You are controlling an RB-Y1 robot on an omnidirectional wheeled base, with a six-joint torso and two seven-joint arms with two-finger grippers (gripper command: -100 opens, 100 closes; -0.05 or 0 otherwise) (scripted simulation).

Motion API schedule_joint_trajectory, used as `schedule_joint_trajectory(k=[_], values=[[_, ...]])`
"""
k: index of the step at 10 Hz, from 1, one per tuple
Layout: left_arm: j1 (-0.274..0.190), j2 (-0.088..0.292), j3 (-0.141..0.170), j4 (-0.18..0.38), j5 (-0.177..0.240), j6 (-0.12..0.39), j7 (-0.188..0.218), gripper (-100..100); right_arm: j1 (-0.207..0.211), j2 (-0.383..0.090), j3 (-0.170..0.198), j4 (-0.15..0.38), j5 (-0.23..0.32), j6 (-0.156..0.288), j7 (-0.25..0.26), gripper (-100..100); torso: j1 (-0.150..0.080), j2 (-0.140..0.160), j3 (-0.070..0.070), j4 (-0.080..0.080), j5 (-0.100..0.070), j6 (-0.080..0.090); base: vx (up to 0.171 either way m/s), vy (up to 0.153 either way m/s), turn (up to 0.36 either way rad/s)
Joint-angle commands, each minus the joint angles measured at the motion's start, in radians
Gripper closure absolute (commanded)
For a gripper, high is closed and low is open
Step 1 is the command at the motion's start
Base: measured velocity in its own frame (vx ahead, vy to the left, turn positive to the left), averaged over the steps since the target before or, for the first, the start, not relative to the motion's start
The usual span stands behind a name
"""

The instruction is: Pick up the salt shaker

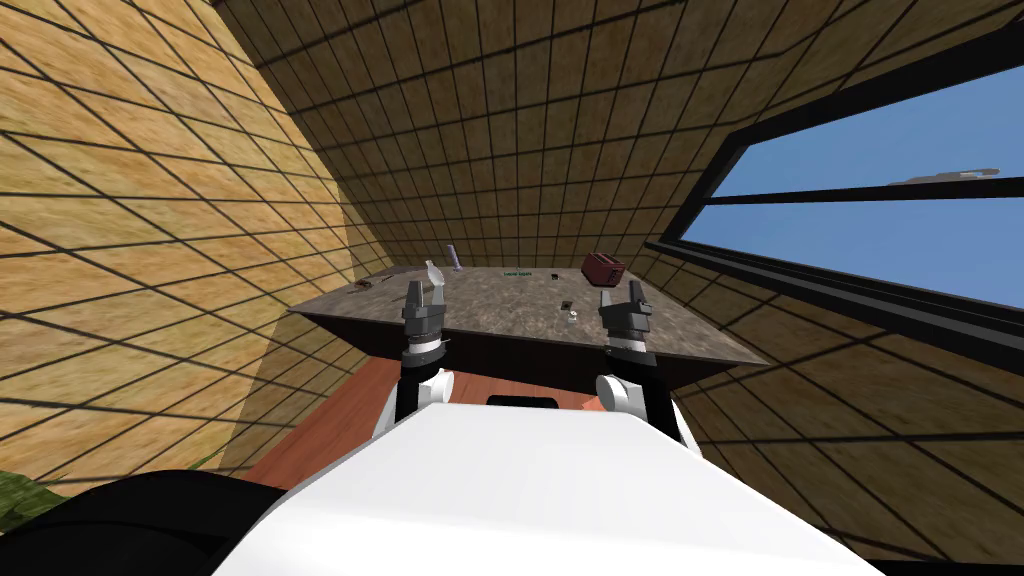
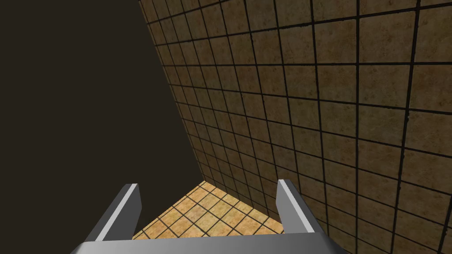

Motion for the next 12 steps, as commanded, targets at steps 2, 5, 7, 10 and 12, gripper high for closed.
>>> schedule_joint_trajectory(k=[2,5,7,10,12], values=[[0.000,0.000,0.000,0.000,0.000,0.000,0.000,0,0.014,-0.067,-0.006,0.012,0.009,0.019,0.009,-100,0.000,0.000,0.000,0.000,0.000,0.000,0.003,0.015,0.064],[0.000,0.000,0.000,0.000,0.000,0.000,0.000,0,0.039,-0.134,-0.017,0.029,0.023,0.050,0.024,-100,0.001,0.000,0.000,0.000,0.000,0.000,0.004,0.023,0.074],[0.000,0.000,0.000,0.000,0.000,0.000,0.000,0,0.061,-0.178,-0.026,0.043,0.035,0.078,0.038,-100,0.001,0.000,0.000,0.000,0.000,0.000,0.007,0.027,0.101],[0.000,0.000,0.000,0.000,0.000,0.000,0.000,0,0.100,-0.246,-0.043,0.065,0.058,0.126,0.061,-100,0.002,-0.001,0.000,0.000,0.000,0.000,0.011,0.037,0.119],[0.000,0.000,0.000,0.000,0.000,0.000,0.000,0,0.129,-0.293,-0.055,0.081,0.074,0.162,0.079,-100,0.002,-0.001,-0.001,0.000,0.001,0.000,0.014,0.038,0.143]])
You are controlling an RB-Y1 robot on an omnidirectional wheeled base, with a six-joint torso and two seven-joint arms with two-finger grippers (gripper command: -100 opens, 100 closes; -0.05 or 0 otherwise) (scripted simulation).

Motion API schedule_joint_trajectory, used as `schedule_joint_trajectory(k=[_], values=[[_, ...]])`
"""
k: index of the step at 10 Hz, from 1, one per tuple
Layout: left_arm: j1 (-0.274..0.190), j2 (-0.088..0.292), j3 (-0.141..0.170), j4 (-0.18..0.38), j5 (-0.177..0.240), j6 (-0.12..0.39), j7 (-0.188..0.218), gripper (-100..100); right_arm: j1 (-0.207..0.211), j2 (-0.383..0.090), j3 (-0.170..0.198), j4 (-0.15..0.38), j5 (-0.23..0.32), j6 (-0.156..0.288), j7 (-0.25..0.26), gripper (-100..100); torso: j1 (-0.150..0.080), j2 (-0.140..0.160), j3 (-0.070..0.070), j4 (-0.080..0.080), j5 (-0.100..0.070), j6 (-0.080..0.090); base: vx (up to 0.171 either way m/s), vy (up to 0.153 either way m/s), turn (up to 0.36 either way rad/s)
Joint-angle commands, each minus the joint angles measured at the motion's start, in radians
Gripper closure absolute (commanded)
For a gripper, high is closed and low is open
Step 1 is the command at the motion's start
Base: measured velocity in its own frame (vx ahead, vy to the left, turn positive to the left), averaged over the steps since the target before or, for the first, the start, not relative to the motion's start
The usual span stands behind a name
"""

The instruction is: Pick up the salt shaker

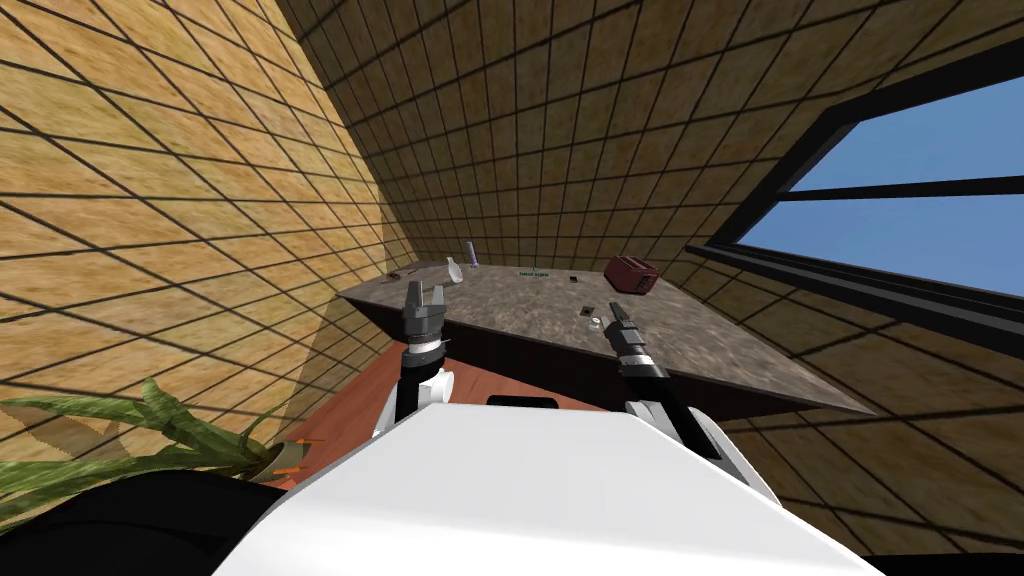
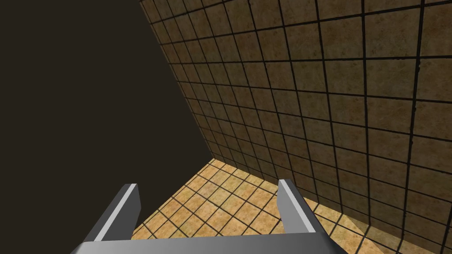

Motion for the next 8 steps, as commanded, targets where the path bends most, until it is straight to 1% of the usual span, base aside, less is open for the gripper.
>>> schedule_joint_trajectory(k=[1,8], values=[[0.000,0.000,0.000,0.000,0.000,0.000,0.000,0,0.029,-0.038,-0.009,0.011,0.015,0.030,0.017,-100,0.000,0.000,0.000,0.000,0.000,0.000,0.013,0.045,0.151],[0.000,0.000,0.000,0.000,0.000,0.000,0.000,0,0.145,-0.228,-0.058,0.082,0.081,0.174,0.087,-100,0.000,0.000,0.000,0.000,0.000,0.000,0.017,0.042,0.151]])
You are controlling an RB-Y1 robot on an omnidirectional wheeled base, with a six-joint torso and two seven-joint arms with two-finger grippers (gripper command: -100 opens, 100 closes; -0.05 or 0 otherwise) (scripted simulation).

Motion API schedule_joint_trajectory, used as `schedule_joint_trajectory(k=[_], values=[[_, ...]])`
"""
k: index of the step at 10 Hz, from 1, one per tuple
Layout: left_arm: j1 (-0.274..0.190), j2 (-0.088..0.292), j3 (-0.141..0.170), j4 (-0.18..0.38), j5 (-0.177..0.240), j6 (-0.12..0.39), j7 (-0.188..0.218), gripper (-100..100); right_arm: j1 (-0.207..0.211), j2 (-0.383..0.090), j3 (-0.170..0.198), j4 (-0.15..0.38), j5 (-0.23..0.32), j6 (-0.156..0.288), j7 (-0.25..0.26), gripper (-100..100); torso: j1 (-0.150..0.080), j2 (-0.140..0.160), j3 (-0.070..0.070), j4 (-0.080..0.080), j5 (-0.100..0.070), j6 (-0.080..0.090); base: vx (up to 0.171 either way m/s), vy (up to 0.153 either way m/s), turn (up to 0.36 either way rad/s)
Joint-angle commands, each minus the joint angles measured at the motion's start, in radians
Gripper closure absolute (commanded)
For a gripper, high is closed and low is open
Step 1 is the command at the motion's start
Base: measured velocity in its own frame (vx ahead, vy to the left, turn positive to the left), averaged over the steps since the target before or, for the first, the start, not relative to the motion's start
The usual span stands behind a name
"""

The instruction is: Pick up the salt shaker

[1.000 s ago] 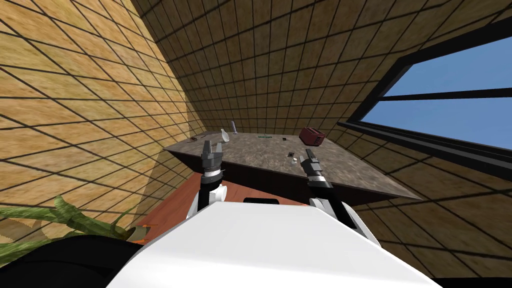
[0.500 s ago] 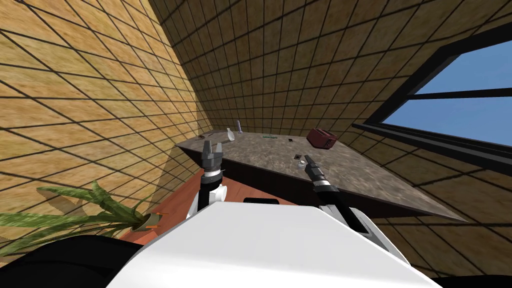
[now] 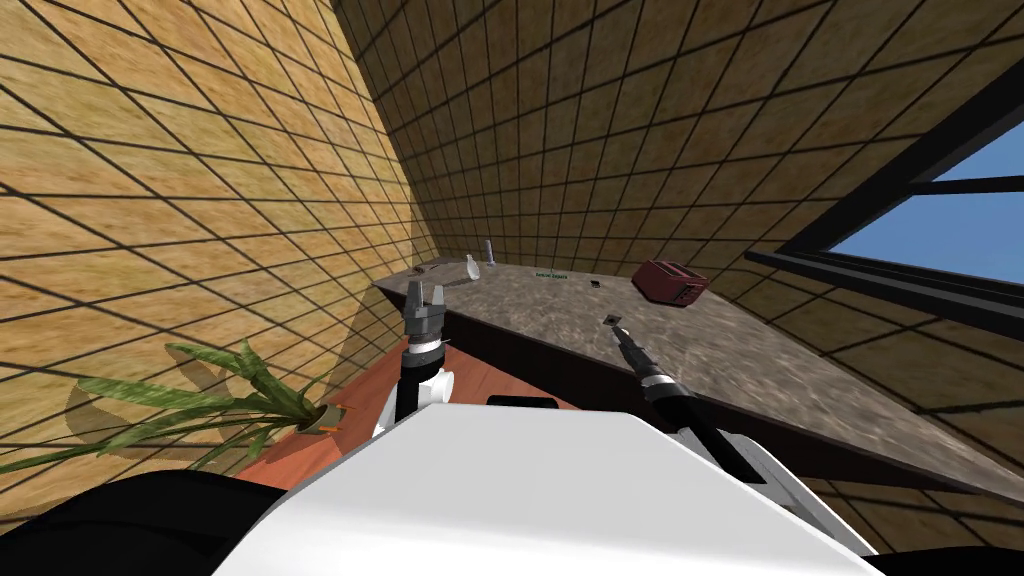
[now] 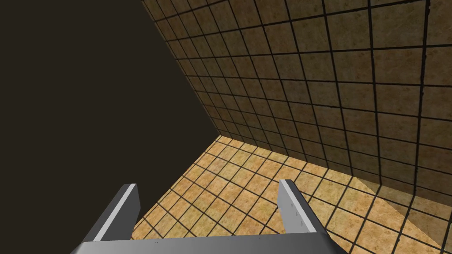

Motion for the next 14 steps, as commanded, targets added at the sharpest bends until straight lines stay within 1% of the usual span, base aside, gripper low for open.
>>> schedule_joint_trajectory(k=[1,6,7,10,11,14], values=[[0.000,0.000,0.000,0.000,0.000,0.000,0.000,0,0.030,-0.050,-0.013,0.020,0.015,0.037,0.018,-100,0.000,0.000,0.000,0.000,0.000,0.000,0.025,0.051,0.188],[0.000,0.000,0.000,0.000,0.000,0.000,0.000,0,0.113,-0.204,-0.050,0.091,0.065,0.148,0.072,-100,0.000,0.000,0.000,0.000,0.000,0.000,0.022,0.046,0.158],[0.000,0.000,0.000,0.000,0.000,0.000,0.000,0,0.113,-0.207,-0.050,0.091,0.065,0.148,0.072,-100,0.000,0.000,0.000,0.000,0.000,0.000,0.014,0.027,0.040],[0.000,0.000,0.000,0.000,0.000,0.000,0.000,0,0.160,-0.300,-0.072,0.135,0.094,0.212,0.103,-100,-0.001,0.000,0.000,0.000,0.000,0.000,0.021,0.028,0.145],[0.000,0.000,0.000,0.000,0.000,0.000,0.000,0,0.160,-0.300,-0.072,0.135,0.094,0.212,0.103,-100,-0.001,0.000,0.000,0.000,0.000,0.000,0.019,0.022,0.049],[0.000,0.000,0.000,0.000,0.000,0.000,0.000,0,0.202,-0.385,-0.090,0.173,0.120,0.269,0.130,-100,-0.001,0.000,0.000,0.000,0.000,0.000,0.018,0.028,0.127]])
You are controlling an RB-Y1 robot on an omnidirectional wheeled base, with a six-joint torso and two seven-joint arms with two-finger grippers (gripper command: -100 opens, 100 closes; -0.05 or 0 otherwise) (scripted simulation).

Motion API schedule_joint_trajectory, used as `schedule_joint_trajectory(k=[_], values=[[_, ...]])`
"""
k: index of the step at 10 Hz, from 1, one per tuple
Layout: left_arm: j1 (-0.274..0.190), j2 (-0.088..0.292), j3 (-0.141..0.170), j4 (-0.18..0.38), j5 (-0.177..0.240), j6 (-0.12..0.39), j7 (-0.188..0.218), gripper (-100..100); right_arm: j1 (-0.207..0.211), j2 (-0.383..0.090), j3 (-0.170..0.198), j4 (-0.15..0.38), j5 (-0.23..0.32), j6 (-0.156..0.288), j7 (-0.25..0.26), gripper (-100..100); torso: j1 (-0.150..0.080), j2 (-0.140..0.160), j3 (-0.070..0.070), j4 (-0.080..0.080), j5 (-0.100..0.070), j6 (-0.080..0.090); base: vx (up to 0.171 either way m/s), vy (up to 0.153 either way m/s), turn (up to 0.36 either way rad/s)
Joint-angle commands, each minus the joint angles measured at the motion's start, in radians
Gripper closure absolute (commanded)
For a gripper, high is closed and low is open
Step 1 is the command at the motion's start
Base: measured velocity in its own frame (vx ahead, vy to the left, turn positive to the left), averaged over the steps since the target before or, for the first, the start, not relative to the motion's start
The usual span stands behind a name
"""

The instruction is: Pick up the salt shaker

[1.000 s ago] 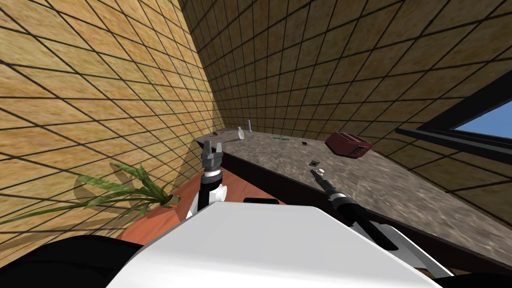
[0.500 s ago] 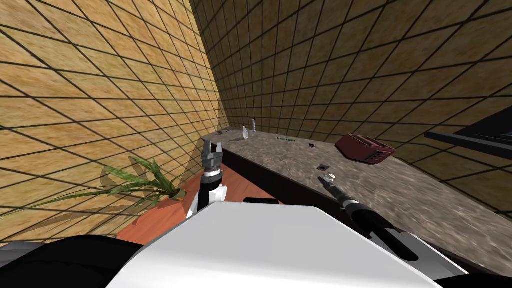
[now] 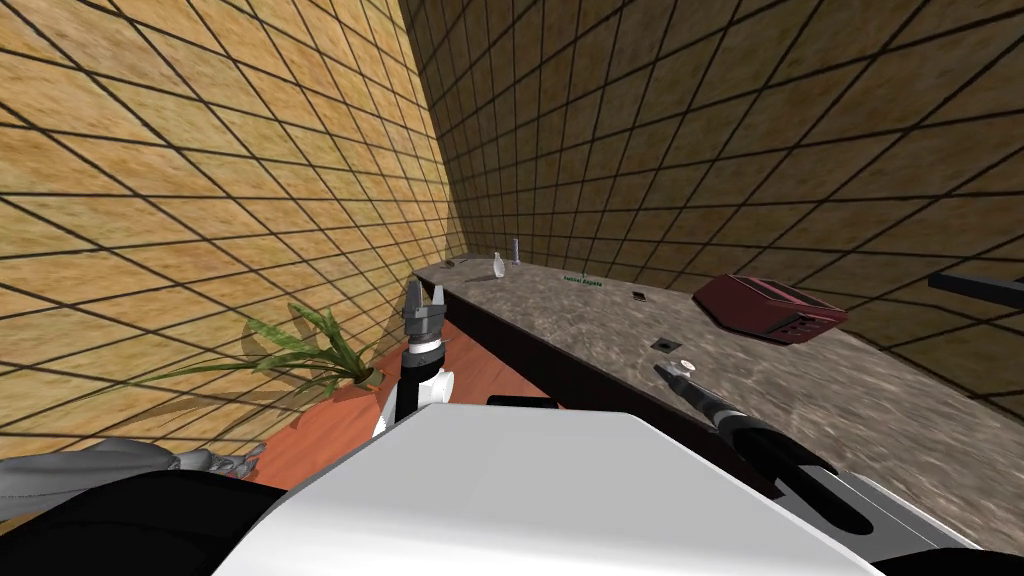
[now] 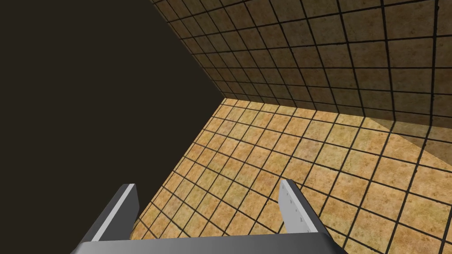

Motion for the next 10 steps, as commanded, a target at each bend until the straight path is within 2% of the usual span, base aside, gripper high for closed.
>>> schedule_joint_trajectory(k=[1,7,8,9,10], values=[[0.000,0.000,0.000,0.000,0.000,0.000,0.000,0,0.030,-0.033,-0.012,0.019,0.018,0.022,0.017,-100,0.000,0.000,0.000,0.000,0.000,0.000,0.020,0.031,0.099],[0.000,0.000,0.000,0.000,0.000,0.000,0.000,0,0.091,-0.160,-0.039,0.065,0.054,0.101,0.056,-100,0.000,0.000,0.000,0.000,0.000,0.000,0.021,0.024,0.101],[0.000,0.000,0.000,0.000,0.000,0.000,0.000,0,0.090,-0.152,-0.039,0.050,0.046,0.101,0.050,-100,0.000,0.000,0.000,0.000,0.000,0.000,0.009,0.009,0.013],[0.000,0.000,0.000,0.000,0.000,0.000,0.000,0,0.091,-0.154,-0.039,0.051,0.047,0.103,0.051,0,-0.001,0.001,0.001,0.000,0.000,0.001,0.000,0.000,0.000],[0.000,0.000,0.000,0.000,0.000,0.000,0.000,0,0.068,-0.157,-0.038,0.099,0.028,0.108,0.043,-100,-0.001,0.002,0.001,0.000,0.000,0.001,-0.087,0.028,0.287]])
